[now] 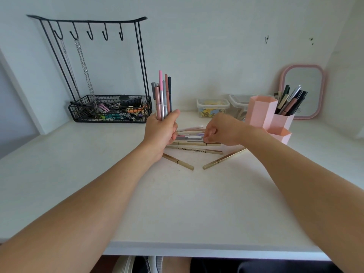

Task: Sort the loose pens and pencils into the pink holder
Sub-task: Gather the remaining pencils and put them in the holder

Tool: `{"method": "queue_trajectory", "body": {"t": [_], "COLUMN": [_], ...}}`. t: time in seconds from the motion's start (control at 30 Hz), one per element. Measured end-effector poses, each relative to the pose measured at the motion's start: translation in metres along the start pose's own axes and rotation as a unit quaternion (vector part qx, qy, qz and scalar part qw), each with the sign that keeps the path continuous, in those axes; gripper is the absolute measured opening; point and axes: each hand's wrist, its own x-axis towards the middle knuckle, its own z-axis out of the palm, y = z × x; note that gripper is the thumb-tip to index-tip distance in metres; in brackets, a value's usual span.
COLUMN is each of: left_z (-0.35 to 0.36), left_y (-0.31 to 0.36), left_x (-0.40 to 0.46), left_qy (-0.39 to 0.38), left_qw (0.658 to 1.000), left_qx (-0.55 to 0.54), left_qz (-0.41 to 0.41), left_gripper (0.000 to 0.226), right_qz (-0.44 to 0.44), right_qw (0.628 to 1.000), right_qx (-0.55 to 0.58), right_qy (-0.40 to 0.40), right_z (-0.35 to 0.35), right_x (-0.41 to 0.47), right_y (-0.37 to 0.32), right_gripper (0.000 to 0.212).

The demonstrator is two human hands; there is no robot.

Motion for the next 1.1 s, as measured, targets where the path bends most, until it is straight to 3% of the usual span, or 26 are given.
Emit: {"method": "queue_trajectory", "body": {"t": [0.17,0.37,0.43,0.53,0.6,0.67,0.73,0.83,0.97,1.1], "left_z": [-0.001,-0.002,-0.001,-0.001,-0.001,0.001,0.004,0.009,0.011,0.013], "left_y": [-0.001,0.000,0.001,0.003,0.005,0.006,0.007,0.006,0.003,0.001], "left_x": [0.001,0.000,0.000,-0.001,-0.002,-0.005,-0.009,-0.015,-0.014,-0.014], "left_qy": [0.003,0.008,0.013,0.016,0.015,0.000,-0.031,-0.056,-0.011,0.001], "left_qw": [1.000,1.000,1.000,1.000,0.999,0.998,0.997,0.996,0.999,1.000], "left_qx": [0.006,0.003,0.002,-0.014,-0.033,-0.056,-0.071,-0.061,-0.040,-0.030], "left_qz": [0.006,0.007,0.009,0.006,-0.001,-0.006,0.005,0.027,0.014,0.005], "left_gripper": [0.027,0.028,0.028,0.029,0.029,0.029,0.031,0.034,0.031,0.025], "right_qz": [-0.001,0.004,-0.005,0.005,0.019,0.023,0.008,-0.005,-0.019,-0.004], "right_qw": [0.996,0.994,0.995,0.993,0.961,0.897,0.851,0.825,0.809,0.803], "right_qx": [-0.058,-0.065,-0.038,0.111,0.275,0.438,0.520,0.558,0.572,0.579], "right_qy": [-0.073,-0.089,-0.087,-0.039,0.023,0.056,0.067,0.087,0.135,0.140], "right_z": [-0.001,-0.005,-0.008,-0.019,-0.025,-0.025,-0.016,0.005,0.019,0.019], "right_x": [-0.005,-0.010,-0.009,-0.013,-0.014,-0.016,-0.014,-0.013,-0.012,-0.011], "right_y": [-0.005,-0.010,-0.007,-0.007,-0.009,-0.016,-0.028,-0.048,-0.058,-0.054], "right_gripper": [0.034,0.032,0.028,0.023,0.025,0.018,0.009,0.014,0.006,0.028]}}
